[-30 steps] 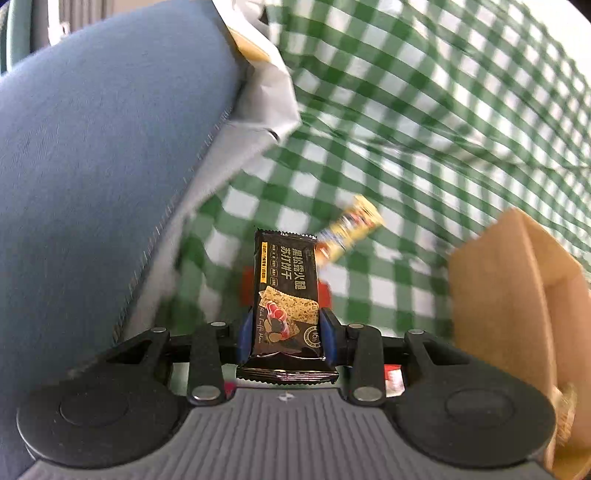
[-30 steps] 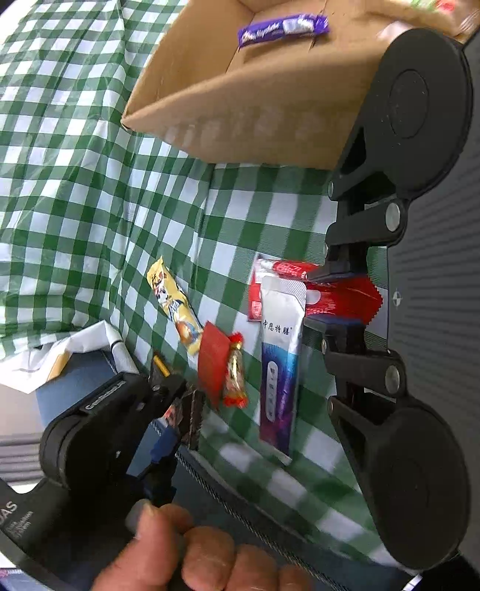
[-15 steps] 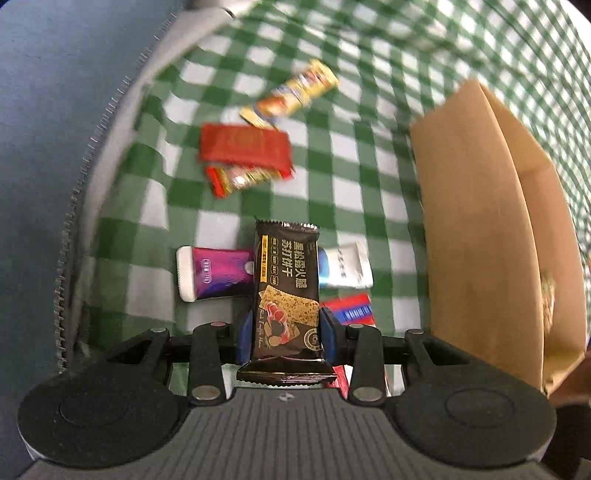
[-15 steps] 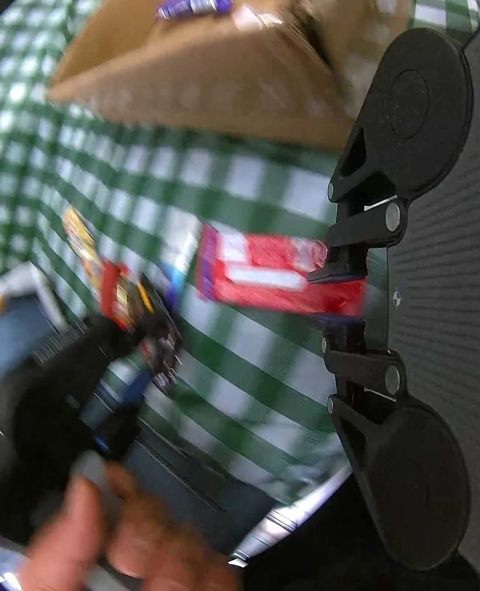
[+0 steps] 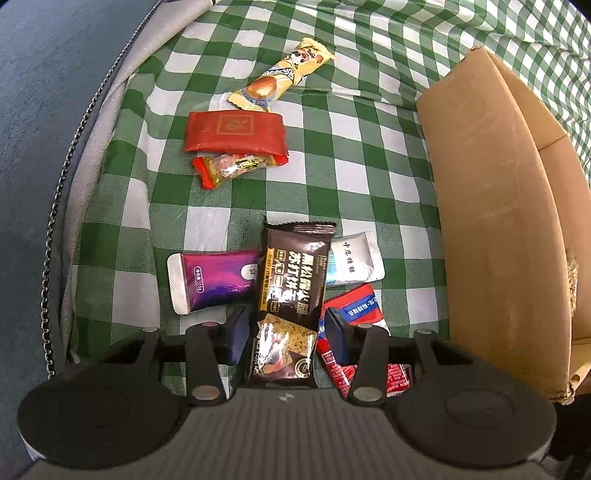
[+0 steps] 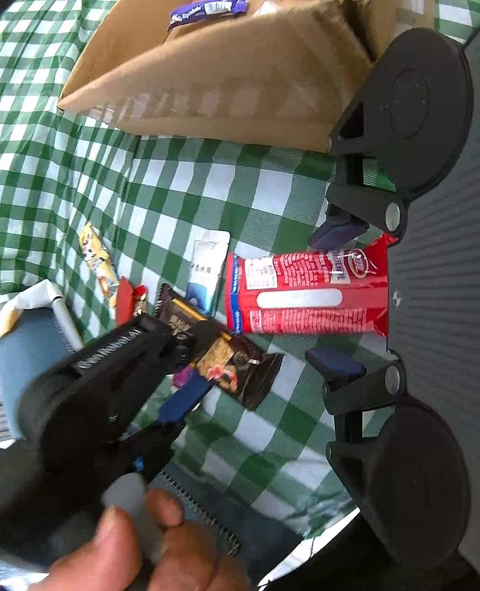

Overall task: Organize snacks
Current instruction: 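Grasp the dark biscuit bar with left tool while right tool grasps red wafer bag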

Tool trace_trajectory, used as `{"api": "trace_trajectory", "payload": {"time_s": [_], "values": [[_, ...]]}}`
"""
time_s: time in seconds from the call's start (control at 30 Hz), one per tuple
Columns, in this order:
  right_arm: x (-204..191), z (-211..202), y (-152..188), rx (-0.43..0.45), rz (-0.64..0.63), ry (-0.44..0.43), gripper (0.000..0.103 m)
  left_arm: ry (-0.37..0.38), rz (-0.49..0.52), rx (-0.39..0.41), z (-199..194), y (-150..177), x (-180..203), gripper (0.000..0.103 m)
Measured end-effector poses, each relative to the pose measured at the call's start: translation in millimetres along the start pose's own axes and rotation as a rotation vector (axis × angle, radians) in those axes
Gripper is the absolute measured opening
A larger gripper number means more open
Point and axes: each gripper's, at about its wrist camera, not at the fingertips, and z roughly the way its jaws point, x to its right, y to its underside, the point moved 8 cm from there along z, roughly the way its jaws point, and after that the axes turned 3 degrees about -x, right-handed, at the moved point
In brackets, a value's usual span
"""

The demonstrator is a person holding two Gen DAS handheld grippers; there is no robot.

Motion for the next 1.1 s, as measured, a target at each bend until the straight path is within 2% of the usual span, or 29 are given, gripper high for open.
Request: {"api": "trace_trajectory", "payload": {"time_s": [0.2,0.33,0.47,0.53,0.6,0.67,0.83,1.1], "values": [[3.0,11.5,0.4,-0.025,-0.001,0.024,0.06,-0.019,0.021,-0.01,6.4,-0.7,2.6,0.05],[1.2,11.0,-0.3,-0.022,-0.012,0.023,0.051,-0.036,0.035,-0.016,10.2,-0.4,3.5,0.051],[1.2,7.5,-0.9,-0.003,-0.032,0.045,0.048,-0.045,0.037,-0.016,13.3,-0.4,5.4,0.051],[4.0,3.8,-2.2,0.008,-0.025,0.061,0.048,-0.05,0.044,-0.01,13.0,-0.3,6.3,0.051],[6.9,-0.3,-3.3,0.016,-0.019,0.081,0.047,-0.051,0.057,-0.008,12.9,0.2,8.2,0.043],[7.7,-3.3,-2.5,0.015,-0.023,0.098,0.047,-0.06,0.07,0.012,9.8,-1.2,8.4,0.04],[9.8,0.4,2.9,-0.013,-0.021,0.106,0.048,-0.07,0.026,0.052,1.0,-6.0,-1.4,0.039],[11.0,5.4,5.6,-0.037,-0.008,0.099,0.049,-0.09,0.037,0.004,10.3,-1.6,-1.8,0.041]]}}
